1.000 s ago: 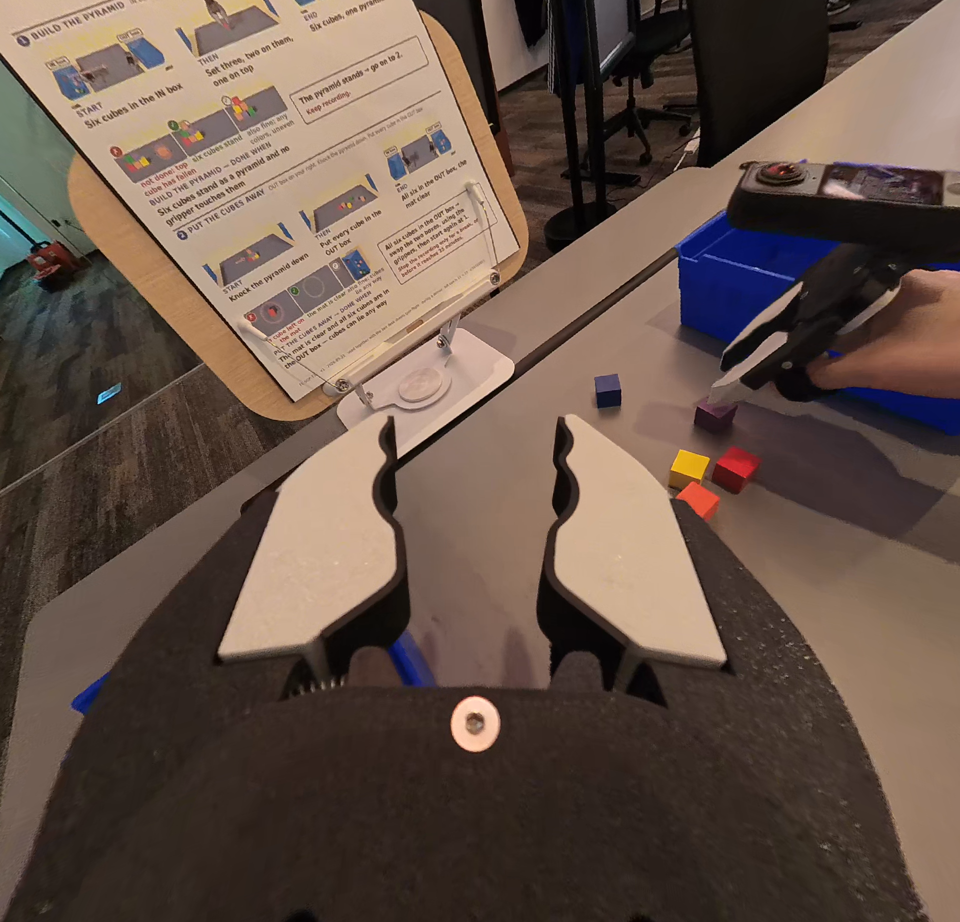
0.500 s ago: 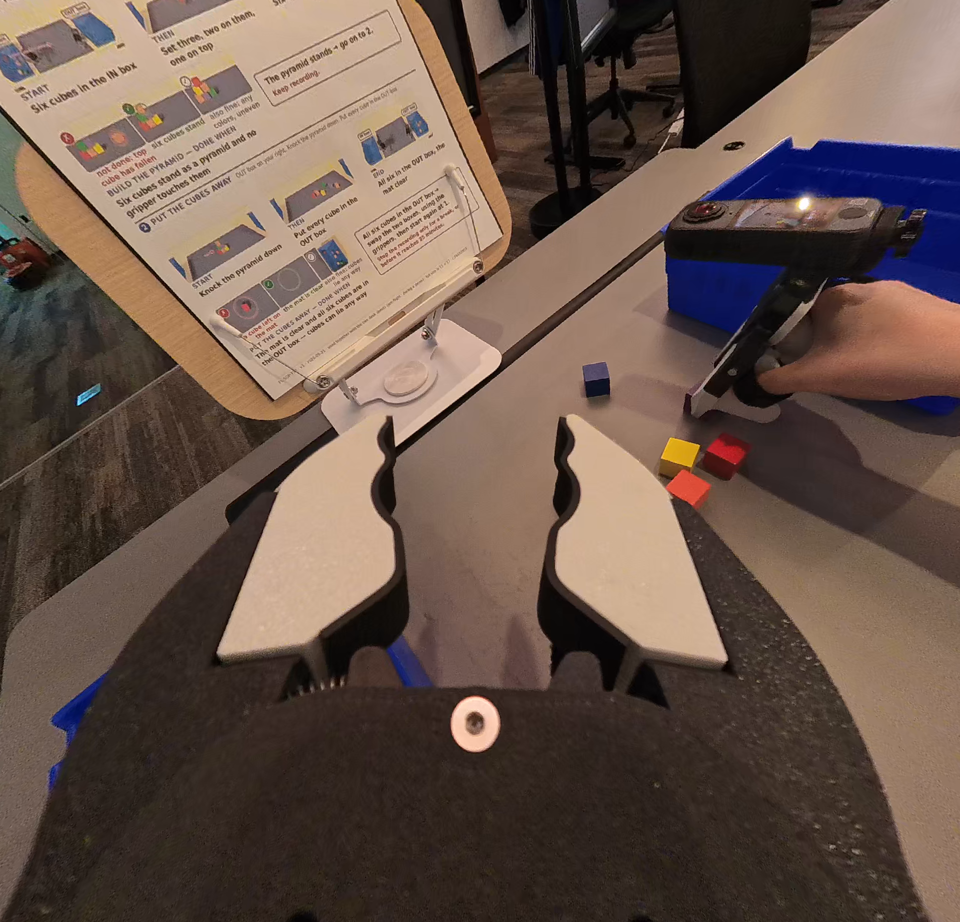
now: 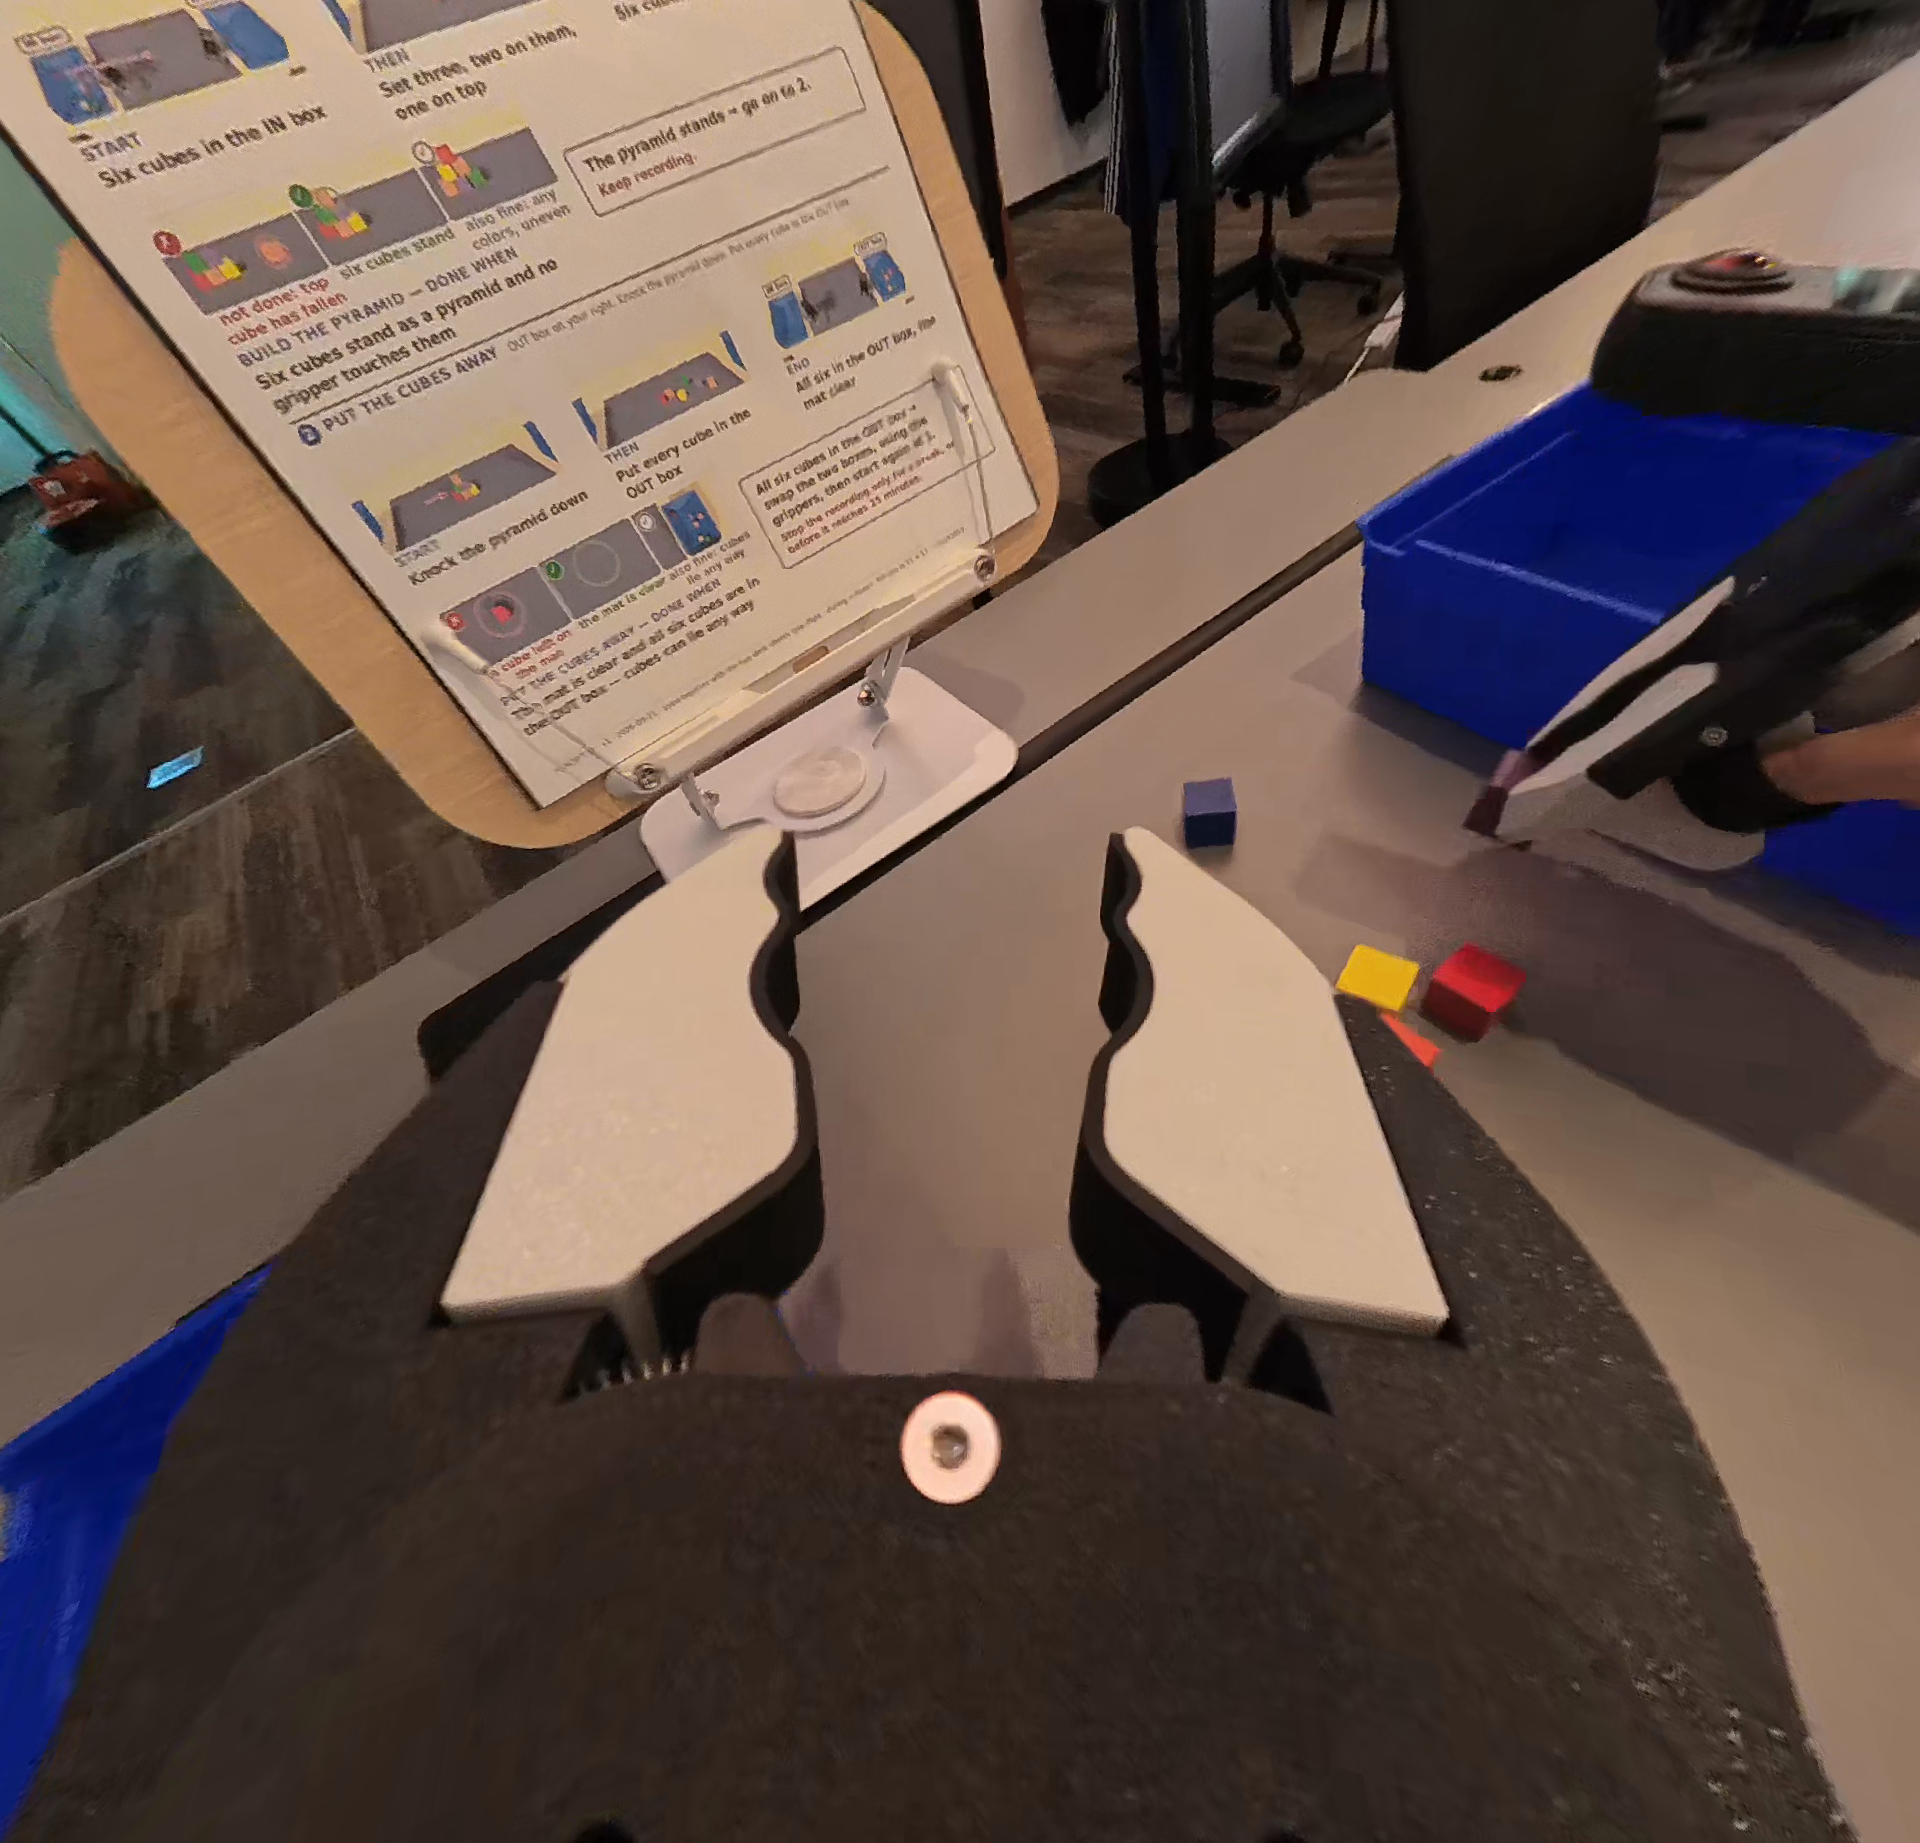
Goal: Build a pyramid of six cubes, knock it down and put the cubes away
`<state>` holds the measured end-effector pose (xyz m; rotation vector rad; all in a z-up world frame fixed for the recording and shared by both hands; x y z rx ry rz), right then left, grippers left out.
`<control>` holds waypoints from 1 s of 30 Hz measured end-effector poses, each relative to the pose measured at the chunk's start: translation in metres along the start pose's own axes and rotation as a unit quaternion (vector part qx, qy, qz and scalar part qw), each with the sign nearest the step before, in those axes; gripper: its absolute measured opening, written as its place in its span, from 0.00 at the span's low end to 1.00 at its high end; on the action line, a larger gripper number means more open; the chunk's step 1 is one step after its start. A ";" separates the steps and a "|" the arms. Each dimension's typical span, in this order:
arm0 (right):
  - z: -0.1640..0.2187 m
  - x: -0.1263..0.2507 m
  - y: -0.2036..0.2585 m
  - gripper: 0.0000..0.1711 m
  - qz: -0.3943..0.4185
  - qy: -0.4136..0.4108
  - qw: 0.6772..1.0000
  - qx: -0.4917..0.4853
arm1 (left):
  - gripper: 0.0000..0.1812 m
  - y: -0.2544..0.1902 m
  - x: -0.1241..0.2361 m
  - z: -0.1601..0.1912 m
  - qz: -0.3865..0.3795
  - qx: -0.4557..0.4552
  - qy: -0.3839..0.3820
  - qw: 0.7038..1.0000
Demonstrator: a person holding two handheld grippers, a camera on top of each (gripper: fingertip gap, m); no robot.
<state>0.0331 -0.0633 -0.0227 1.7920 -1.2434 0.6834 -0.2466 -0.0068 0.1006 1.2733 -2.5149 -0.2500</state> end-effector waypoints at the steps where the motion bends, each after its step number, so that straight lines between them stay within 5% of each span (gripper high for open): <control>1: -0.002 0.011 0.005 0.17 -0.013 -0.017 1.000 0.006 | 0.31 -0.001 0.000 -0.001 0.011 0.014 -0.006 1.000; 8: -0.002 0.069 0.017 0.16 -0.109 -0.105 0.988 -0.005 | 0.30 -0.008 0.002 -0.006 0.066 0.059 -0.025 0.996; 17: 0.002 0.095 0.000 0.16 -0.158 -0.161 0.973 -0.044 | 0.29 -0.012 0.006 -0.010 0.064 0.055 -0.040 0.996; 30: 0.002 0.148 -0.062 0.17 -0.005 -0.095 0.995 0.006 | 0.29 -0.015 0.021 -0.021 0.071 0.044 -0.061 0.995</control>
Point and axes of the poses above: each gripper's, where its closed fingertips meet, x back along the fingers, z out of its underside, y = z × x across the jaws, the point moved 8 cm from there along x, back along the fingers, and after that the axes turned 15 degrees about -z, right-handed, at the moved point
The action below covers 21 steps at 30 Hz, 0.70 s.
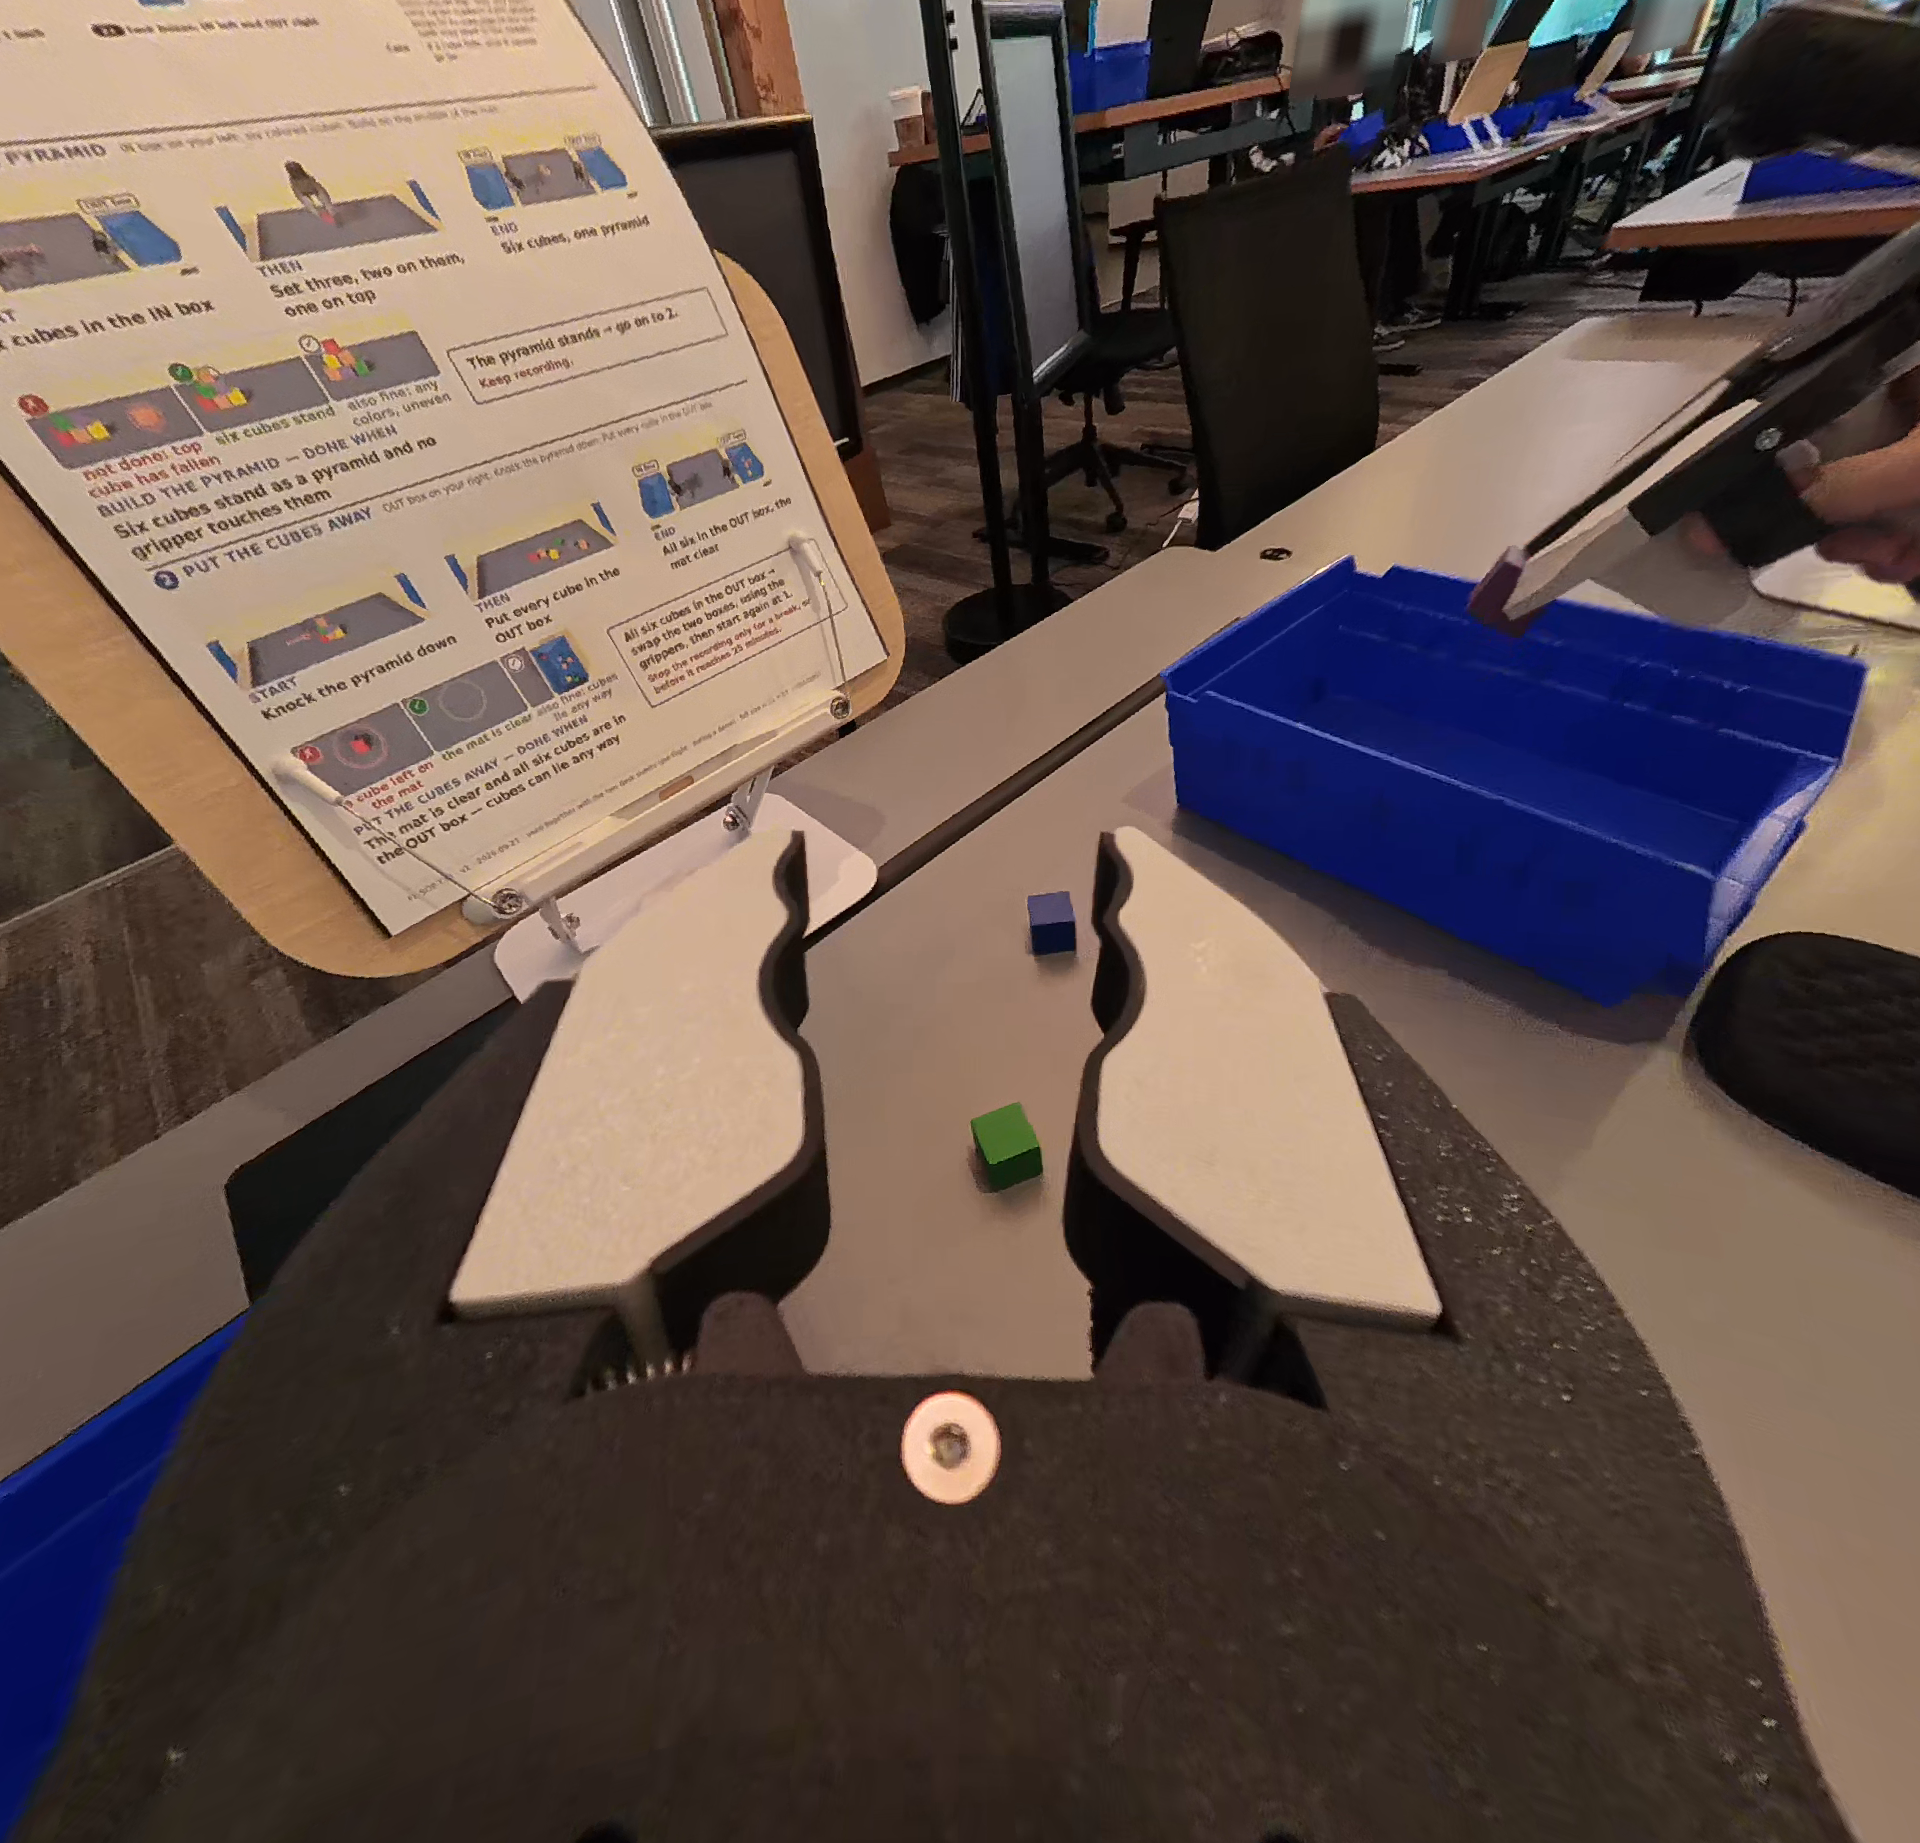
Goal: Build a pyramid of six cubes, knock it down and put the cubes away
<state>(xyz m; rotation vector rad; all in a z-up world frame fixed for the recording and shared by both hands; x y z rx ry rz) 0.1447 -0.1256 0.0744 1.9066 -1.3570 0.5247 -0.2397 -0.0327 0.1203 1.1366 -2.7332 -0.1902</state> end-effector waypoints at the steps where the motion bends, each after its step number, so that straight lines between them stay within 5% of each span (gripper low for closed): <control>1: 0.003 0.003 -0.011 0.17 0.021 0.022 1.000 0.000 | 0.29 0.000 0.002 -0.002 -0.001 -0.005 -0.002 1.000; 11: 0.022 -0.054 -0.110 0.17 0.123 0.155 0.976 -0.094 | 0.30 -0.003 0.013 -0.008 -0.012 -0.041 -0.001 0.999; 21: 0.035 -0.086 -0.159 0.17 0.156 0.175 0.963 -0.130 | 0.30 -0.003 0.007 -0.002 -0.009 -0.063 0.018 0.998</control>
Point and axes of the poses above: each gripper's, where its closed fingertips meet, x back along the fingers, z out of its underside, y = z × x across the jaws, the point moved 8 cm from there along x, back along the fingers, and after that the axes turned 15 degrees about -z, right-handed, at the moved point
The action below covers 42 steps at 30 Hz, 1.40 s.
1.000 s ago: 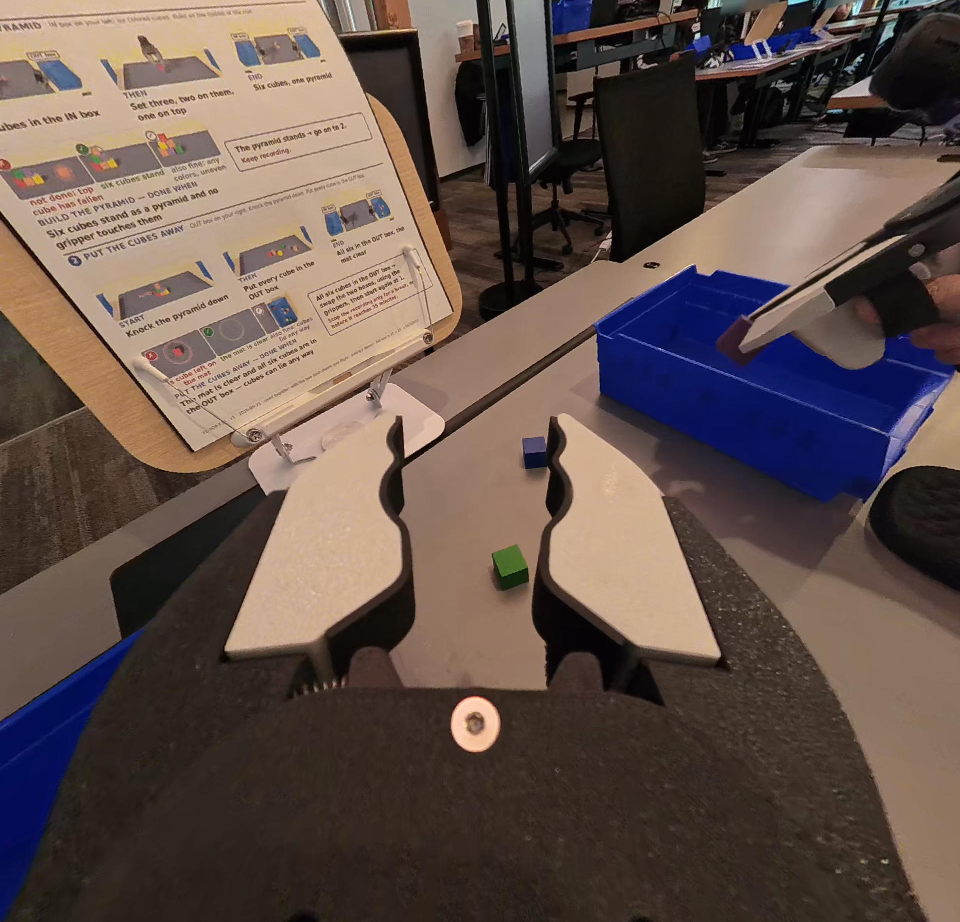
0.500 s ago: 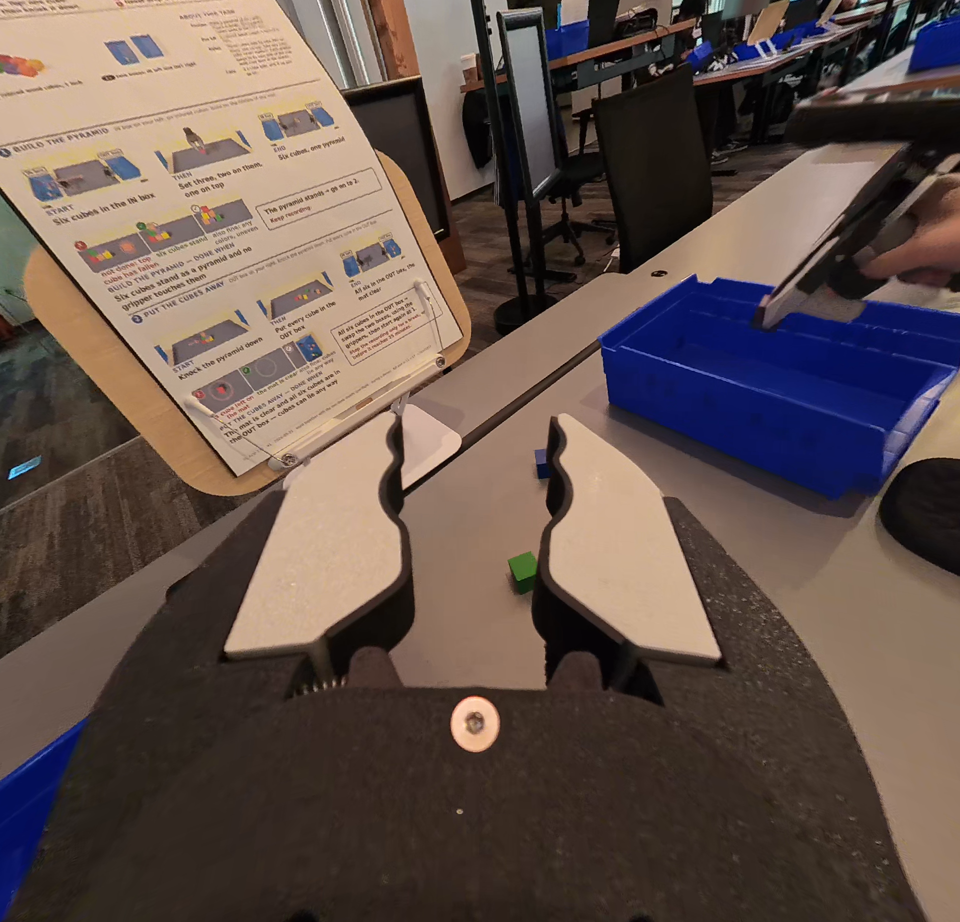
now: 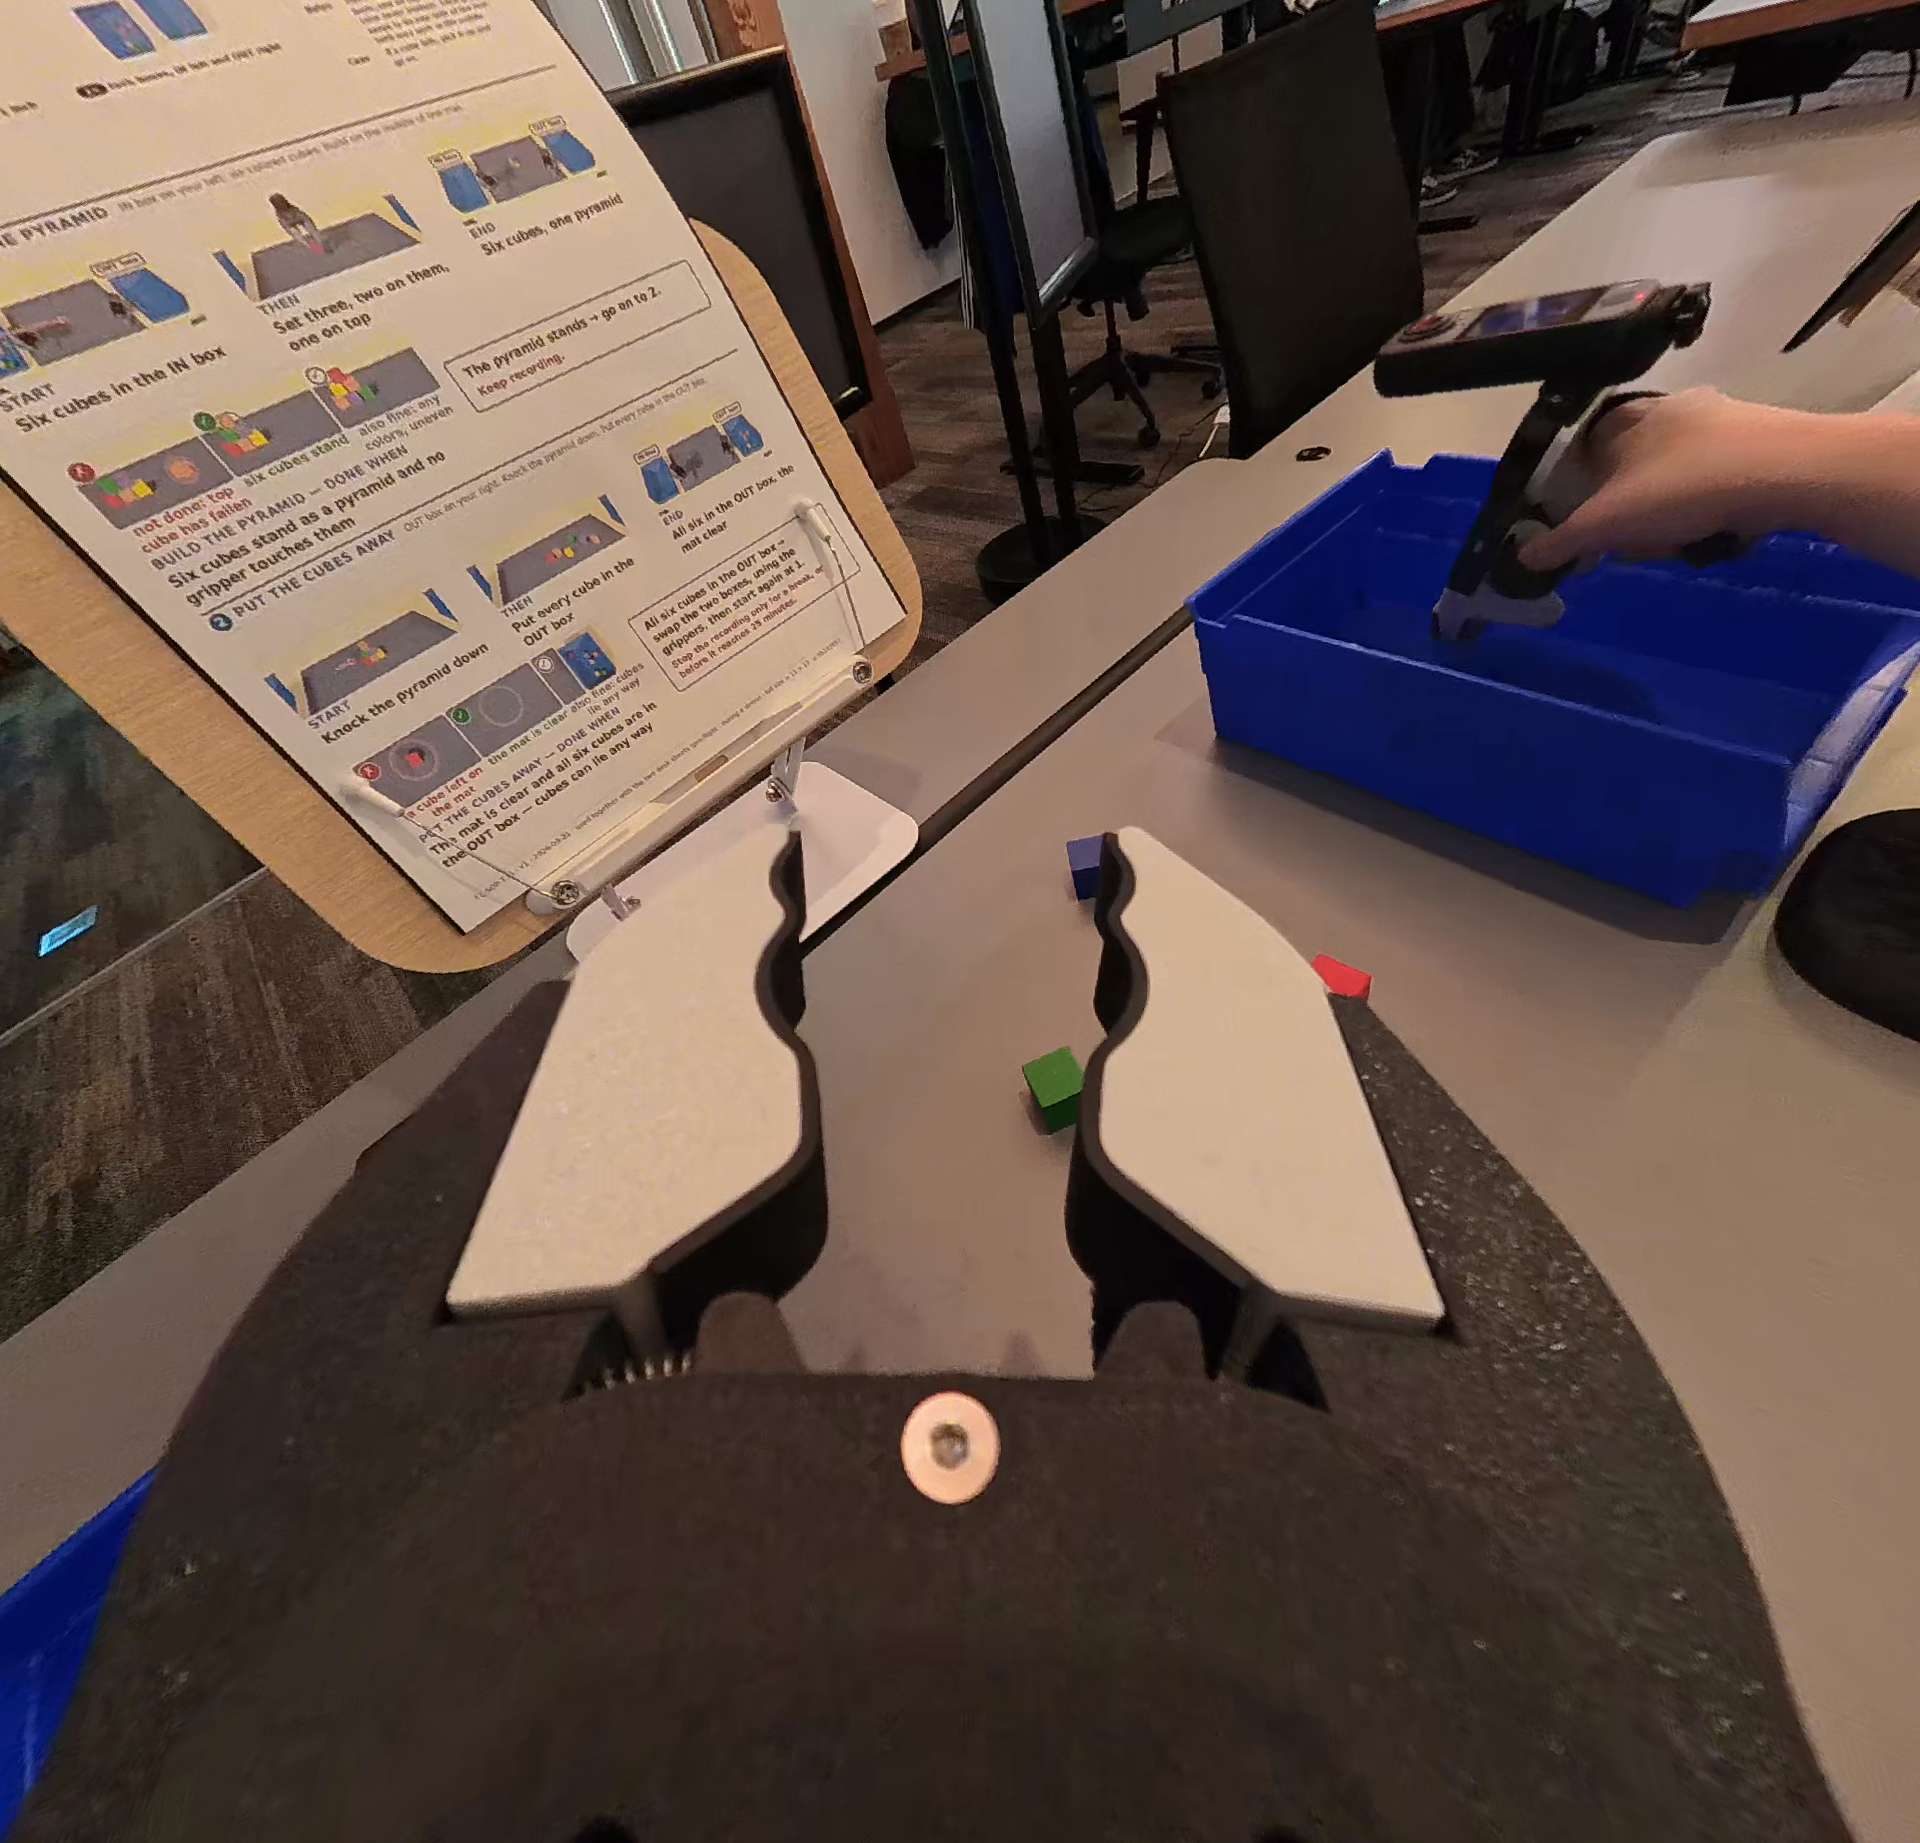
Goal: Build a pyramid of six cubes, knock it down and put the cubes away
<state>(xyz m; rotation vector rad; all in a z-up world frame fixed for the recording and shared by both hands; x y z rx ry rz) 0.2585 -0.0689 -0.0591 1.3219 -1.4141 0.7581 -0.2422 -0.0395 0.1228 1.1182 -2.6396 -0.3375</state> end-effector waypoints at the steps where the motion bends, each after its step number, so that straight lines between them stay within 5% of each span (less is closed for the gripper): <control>1: 0.001 -0.004 -0.001 0.17 -0.006 0.000 1.000 -0.005 | 0.30 -0.001 -0.001 0.001 0.001 -0.001 0.003 1.000; 11: 0.005 -0.014 -0.014 0.17 -0.018 -0.009 1.000 -0.011 | 0.30 -0.008 -0.006 0.005 0.004 -0.026 0.018 0.999; 16: 0.005 -0.009 -0.009 0.27 -0.005 -0.032 0.999 0.014 | 0.30 -0.007 -0.006 0.006 0.003 -0.026 0.019 0.999; 22: -0.001 0.048 0.029 0.29 0.128 -0.202 0.961 0.139 | 0.30 0.000 0.000 0.001 -0.010 -0.022 0.006 1.000; 30: -0.004 0.099 0.108 0.29 0.188 -0.280 0.910 0.242 | 0.31 0.007 0.006 -0.002 -0.020 -0.019 0.001 1.000; 36: -0.010 0.103 0.179 0.28 0.144 -0.291 0.893 0.313 | 0.31 0.013 0.011 -0.003 -0.021 -0.015 -0.001 1.000; 42: -0.026 0.046 0.259 0.29 -0.107 -0.192 0.895 0.388 | 0.31 0.022 0.016 -0.003 -0.023 -0.007 0.000 1.000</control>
Point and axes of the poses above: each gripper's, where its closed fingertips meet, x back along the fingers, z out of its underside, y = z × x across the jaws, the point moved 8 cm from there along x, back along the fingers, and after that the axes turned 15 degrees about -z, right-handed, at the moved point
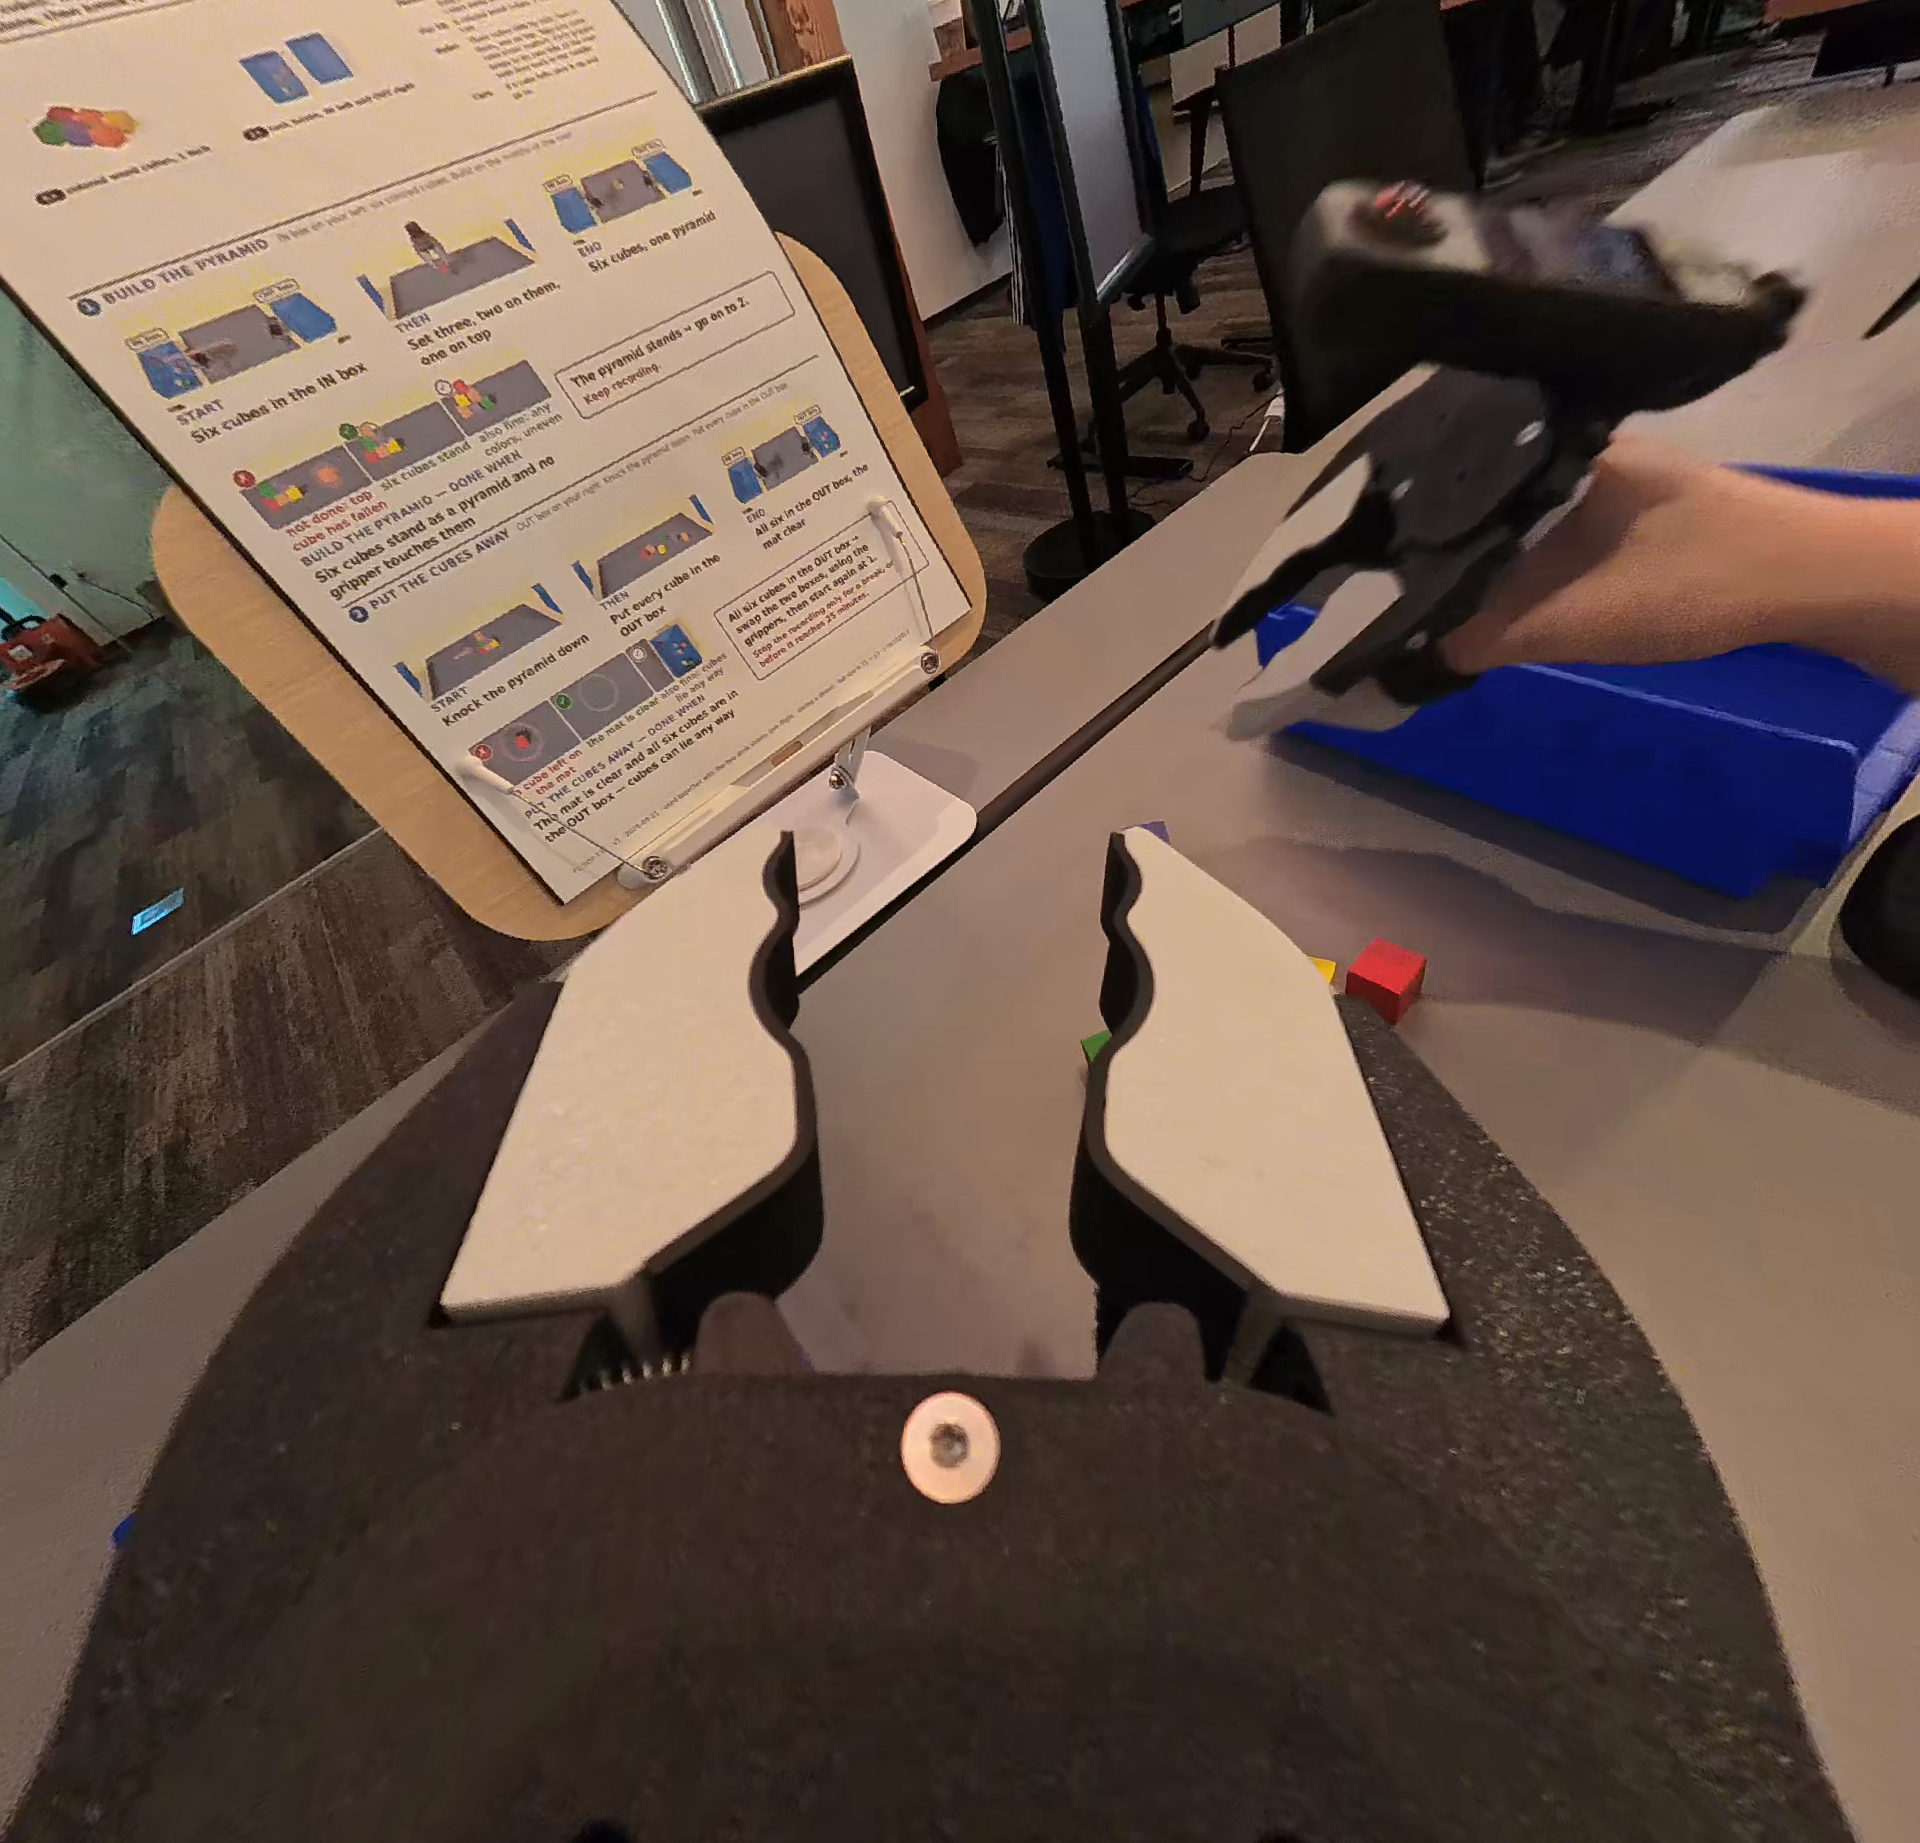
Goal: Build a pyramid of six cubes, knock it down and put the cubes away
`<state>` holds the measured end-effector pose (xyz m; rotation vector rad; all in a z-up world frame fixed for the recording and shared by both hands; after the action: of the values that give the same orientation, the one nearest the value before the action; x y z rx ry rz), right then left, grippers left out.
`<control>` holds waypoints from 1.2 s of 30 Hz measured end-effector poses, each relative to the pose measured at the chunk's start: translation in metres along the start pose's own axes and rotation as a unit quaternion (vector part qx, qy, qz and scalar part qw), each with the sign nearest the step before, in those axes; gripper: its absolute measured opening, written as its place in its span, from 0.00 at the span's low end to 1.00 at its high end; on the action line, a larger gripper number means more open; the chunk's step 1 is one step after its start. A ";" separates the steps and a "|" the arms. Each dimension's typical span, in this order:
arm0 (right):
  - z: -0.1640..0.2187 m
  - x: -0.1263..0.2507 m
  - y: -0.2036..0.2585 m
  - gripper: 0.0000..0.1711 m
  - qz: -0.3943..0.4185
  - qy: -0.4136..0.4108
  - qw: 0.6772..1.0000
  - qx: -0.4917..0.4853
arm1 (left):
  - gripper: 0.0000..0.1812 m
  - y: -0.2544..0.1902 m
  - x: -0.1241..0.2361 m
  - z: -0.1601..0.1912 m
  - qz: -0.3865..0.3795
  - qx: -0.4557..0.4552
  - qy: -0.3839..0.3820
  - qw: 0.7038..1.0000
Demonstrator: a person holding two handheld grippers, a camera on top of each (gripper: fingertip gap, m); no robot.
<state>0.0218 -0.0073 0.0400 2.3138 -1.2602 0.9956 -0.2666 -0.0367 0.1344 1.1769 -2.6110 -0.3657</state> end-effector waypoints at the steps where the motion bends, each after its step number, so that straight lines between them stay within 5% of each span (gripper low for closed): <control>1: -0.001 -0.016 -0.002 0.29 -0.023 0.012 1.000 -0.004 | 0.31 0.001 0.001 0.000 0.002 0.002 0.001 1.000; 10: 0.034 -0.113 -0.043 0.30 -0.077 0.210 0.975 -0.015 | 0.31 0.001 0.001 0.002 0.019 -0.009 0.012 1.000; 23: 0.036 -0.127 -0.043 0.17 -0.087 0.219 0.972 -0.005 | 0.31 -0.002 -0.004 0.006 0.025 -0.017 0.024 0.999; 28: 0.011 -0.082 -0.028 0.17 -0.074 0.149 0.986 0.027 | 0.31 -0.002 -0.005 0.007 0.022 -0.015 0.027 0.999; 33: -0.021 0.031 -0.023 0.17 -0.059 0.005 0.998 0.015 | 0.31 -0.007 -0.010 0.010 0.021 -0.027 0.037 0.999; 36: -0.010 0.097 -0.042 0.18 -0.012 -0.033 0.999 -0.028 | 0.31 -0.011 -0.014 0.012 0.023 -0.034 0.046 0.998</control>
<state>0.0881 -0.0369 0.1176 2.3303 -1.2652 0.8726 -0.2541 -0.0318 0.1177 1.0836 -2.5218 -0.3791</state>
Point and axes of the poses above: each gripper's, where its closed fingertips meet, x back along the fingers, z out of its underside, y = z × x across the jaws, the point moved 8 cm from there along x, back along the fingers, and after that the axes turned 15 degrees about -z, right-handed, at the moved point
